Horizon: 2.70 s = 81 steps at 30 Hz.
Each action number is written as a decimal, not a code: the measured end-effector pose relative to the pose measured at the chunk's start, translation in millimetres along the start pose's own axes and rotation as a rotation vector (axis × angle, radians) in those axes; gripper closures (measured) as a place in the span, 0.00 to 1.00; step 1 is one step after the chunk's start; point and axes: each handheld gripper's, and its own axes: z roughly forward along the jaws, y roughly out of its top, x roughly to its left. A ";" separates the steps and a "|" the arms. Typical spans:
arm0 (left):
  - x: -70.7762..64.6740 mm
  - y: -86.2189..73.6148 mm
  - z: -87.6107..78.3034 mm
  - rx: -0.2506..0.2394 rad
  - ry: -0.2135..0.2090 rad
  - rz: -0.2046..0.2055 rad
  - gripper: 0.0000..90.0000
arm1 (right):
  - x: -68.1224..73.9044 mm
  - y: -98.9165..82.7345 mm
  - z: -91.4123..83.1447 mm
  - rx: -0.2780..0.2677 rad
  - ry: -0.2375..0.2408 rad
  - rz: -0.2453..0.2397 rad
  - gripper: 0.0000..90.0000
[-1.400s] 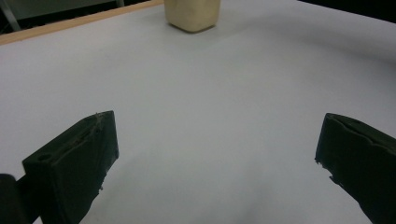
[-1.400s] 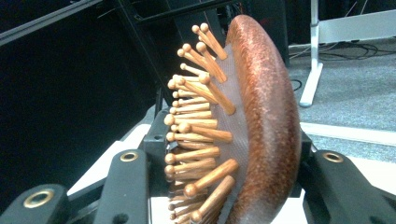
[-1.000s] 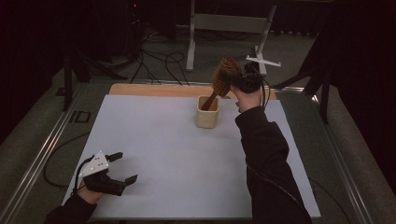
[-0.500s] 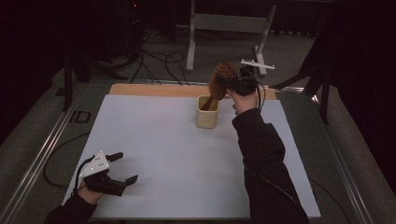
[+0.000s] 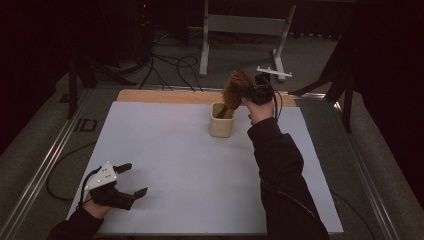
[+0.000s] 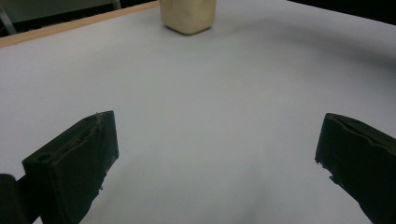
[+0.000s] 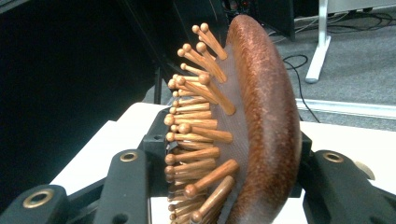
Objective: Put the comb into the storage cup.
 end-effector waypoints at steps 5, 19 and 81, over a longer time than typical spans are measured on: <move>0.1 0.0 -0.2 -0.001 -0.003 0.001 0.00 | -1.9 -2.9 2.0 0.005 0.006 0.011 0.57; 0.2 -0.8 0.5 0.004 -0.007 0.001 0.00 | -5.6 -11.5 8.6 0.019 0.014 0.030 0.57; 0.9 -0.3 6.6 0.018 -0.024 -0.003 0.00 | -37.3 -29.7 -12.5 0.098 0.017 -0.083 0.10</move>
